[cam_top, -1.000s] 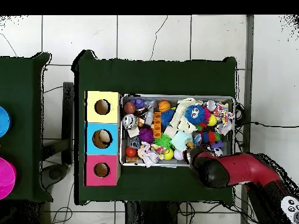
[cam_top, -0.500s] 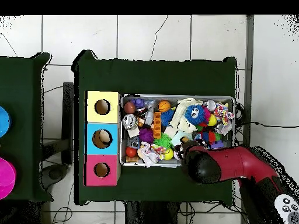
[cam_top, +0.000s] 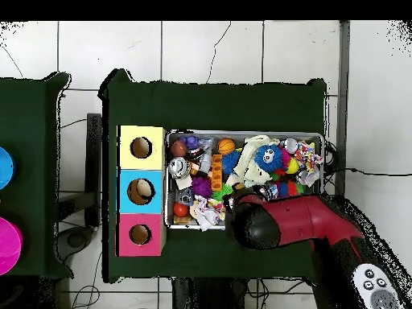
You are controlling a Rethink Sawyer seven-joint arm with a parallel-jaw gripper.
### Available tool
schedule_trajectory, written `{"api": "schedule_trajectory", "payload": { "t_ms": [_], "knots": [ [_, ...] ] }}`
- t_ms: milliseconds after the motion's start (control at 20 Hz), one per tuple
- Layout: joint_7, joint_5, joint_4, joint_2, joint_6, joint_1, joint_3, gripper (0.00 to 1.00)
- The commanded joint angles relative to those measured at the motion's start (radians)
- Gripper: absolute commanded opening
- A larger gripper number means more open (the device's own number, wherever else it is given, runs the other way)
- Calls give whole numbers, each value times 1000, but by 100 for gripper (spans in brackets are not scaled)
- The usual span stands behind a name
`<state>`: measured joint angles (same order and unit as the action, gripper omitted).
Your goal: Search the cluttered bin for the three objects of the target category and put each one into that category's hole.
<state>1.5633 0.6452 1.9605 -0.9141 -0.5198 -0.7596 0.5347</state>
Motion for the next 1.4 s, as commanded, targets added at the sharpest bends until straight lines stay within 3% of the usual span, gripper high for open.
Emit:
{"api": "schedule_trajectory", "payload": {
  "t_ms": [50, 350, 750, 1400],
  "knots": [
    [201, -51, 67, -25, -29, 67, -89, 0],
    [255, -82, 105, -37, 33, 141, -156, 0],
    [275, -145, 144, -85, 45, 227, -226, 0],
    [264, -309, 156, -188, -56, 376, -301, 0]
  ]
}}
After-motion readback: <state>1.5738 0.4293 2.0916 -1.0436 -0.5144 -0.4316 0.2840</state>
